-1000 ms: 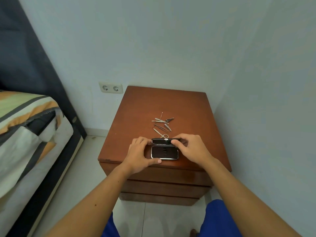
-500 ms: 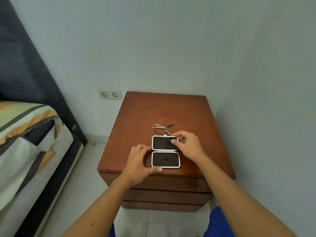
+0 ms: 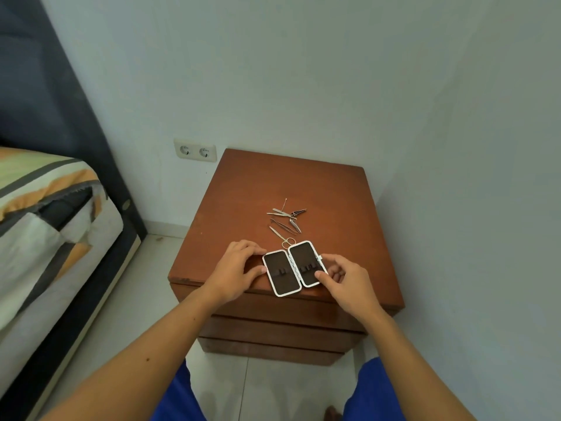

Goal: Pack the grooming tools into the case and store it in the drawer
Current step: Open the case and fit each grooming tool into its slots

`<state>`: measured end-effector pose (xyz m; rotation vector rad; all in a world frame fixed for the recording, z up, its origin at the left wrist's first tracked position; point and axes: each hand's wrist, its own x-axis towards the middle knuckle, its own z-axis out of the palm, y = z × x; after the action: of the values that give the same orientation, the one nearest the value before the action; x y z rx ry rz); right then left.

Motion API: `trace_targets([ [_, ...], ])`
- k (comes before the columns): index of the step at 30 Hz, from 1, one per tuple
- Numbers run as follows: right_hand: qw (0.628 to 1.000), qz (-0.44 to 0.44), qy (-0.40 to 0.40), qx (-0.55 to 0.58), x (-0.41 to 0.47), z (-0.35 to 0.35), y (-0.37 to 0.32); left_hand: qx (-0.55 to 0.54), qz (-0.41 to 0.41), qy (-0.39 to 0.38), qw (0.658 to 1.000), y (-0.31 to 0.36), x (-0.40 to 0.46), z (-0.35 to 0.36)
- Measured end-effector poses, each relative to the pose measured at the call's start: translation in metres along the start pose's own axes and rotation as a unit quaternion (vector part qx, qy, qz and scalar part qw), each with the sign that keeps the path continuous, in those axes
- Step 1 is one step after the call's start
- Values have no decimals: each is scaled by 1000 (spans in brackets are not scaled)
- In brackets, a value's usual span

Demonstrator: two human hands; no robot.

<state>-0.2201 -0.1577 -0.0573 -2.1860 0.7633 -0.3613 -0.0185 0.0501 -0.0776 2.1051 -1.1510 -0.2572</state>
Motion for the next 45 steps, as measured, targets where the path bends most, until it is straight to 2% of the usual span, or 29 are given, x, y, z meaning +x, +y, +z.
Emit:
trace_targets([
  [3,1000,-11,-4,20,-14,1,-4,20,16,-25,999,1,-5,-2],
  [8,1000,-8,-10,-3,-23,4,-2,33,21,-111,993,4,-12,-14],
  [13,1000,-10,3,-22,-24,7,-4,42,29,-114,992,0,-9,-12],
  [20,998,-8,15,-57,-19,16,-12,32,-1,-149,988,-10,11,-25],
  [34,998,-13,-34,-44,-7,4,-13,-22,-6,-113,993,-16,11,-20],
  [41,998,-7,53,-18,48,0,-27,-10,-5,-111,994,-18,9,-17],
  [45,999,-4,39,-24,91,12,-41,-3,1,-105,994,-19,10,-18],
])
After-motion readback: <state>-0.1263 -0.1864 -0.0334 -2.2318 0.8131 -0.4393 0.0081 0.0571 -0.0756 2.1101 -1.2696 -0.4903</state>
